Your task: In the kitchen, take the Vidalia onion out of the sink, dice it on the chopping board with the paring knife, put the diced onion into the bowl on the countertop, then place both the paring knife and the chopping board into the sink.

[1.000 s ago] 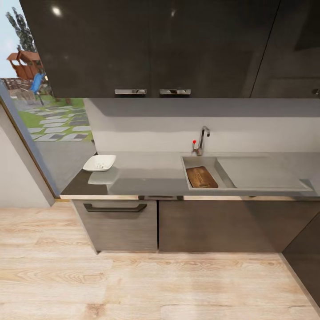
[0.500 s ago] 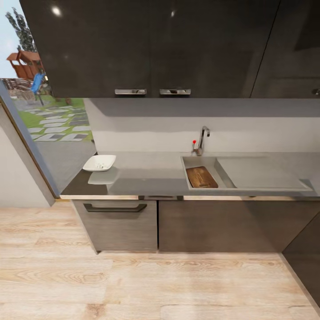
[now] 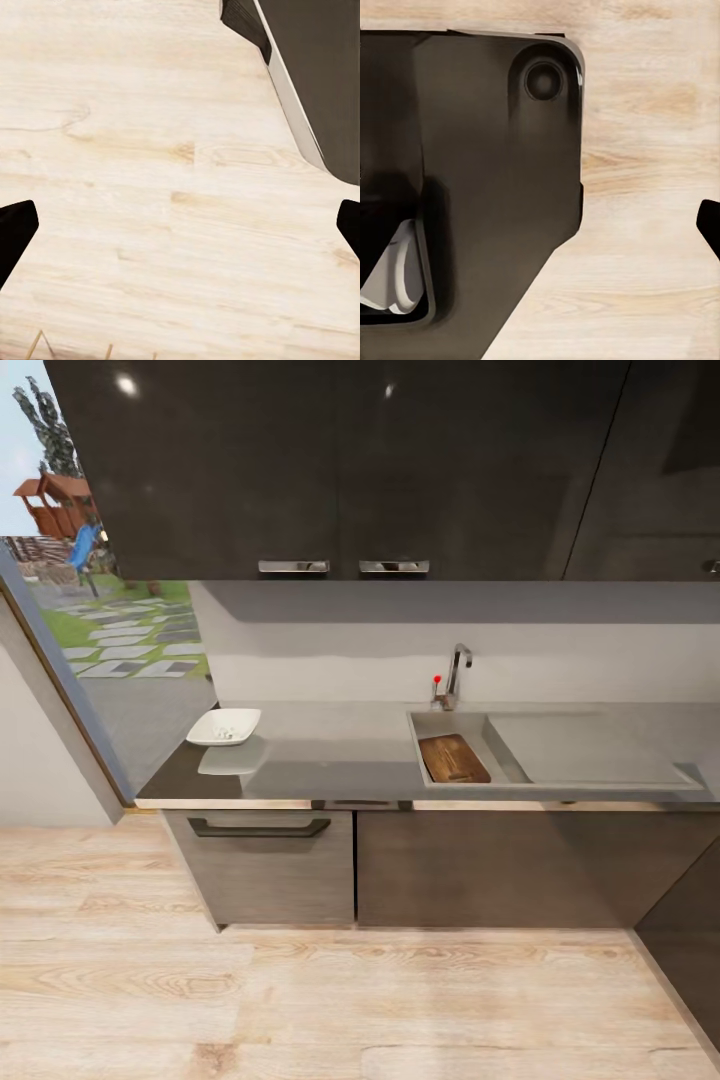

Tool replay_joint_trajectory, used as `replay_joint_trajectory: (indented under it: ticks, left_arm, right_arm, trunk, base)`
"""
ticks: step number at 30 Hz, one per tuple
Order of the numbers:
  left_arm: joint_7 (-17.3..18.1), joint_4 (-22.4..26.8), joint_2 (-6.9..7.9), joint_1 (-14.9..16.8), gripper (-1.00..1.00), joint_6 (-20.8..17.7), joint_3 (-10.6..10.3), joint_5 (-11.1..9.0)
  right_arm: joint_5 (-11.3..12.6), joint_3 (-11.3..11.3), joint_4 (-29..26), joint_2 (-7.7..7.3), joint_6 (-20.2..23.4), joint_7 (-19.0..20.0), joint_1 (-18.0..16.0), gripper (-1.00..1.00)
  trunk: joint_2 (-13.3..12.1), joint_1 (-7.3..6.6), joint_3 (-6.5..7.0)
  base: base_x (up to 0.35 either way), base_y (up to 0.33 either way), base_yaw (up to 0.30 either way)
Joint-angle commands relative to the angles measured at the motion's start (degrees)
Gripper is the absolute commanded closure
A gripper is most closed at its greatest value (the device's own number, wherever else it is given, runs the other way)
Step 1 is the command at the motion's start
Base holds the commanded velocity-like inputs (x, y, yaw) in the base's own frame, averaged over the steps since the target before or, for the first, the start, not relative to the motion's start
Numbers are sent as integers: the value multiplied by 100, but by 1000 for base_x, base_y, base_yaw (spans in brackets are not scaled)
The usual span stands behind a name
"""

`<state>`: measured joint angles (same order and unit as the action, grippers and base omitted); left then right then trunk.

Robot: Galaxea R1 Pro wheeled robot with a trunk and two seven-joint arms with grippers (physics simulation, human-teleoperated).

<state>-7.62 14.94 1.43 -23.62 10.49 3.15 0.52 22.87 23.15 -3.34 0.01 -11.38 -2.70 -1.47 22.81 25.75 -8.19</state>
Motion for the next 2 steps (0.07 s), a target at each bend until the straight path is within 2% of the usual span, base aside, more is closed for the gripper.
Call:
replay_joint_trajectory:
  ticks: [1, 2]
  left_arm:
    - [3, 9, -3, -2, -100, 8, 26, 4]
    - [5, 9, -3, -2, -100, 8, 26, 5]
  right_arm:
    - [45, 49, 0, 3, -14, -20, -2, -100]
    - [47, 49, 0, 5, -14, -20, -2, -100]
  trunk:
    - [11, 3, -10]
    - [11, 3, -10]
  base:
    - [0, 0, 0]
    - [0, 0, 0]
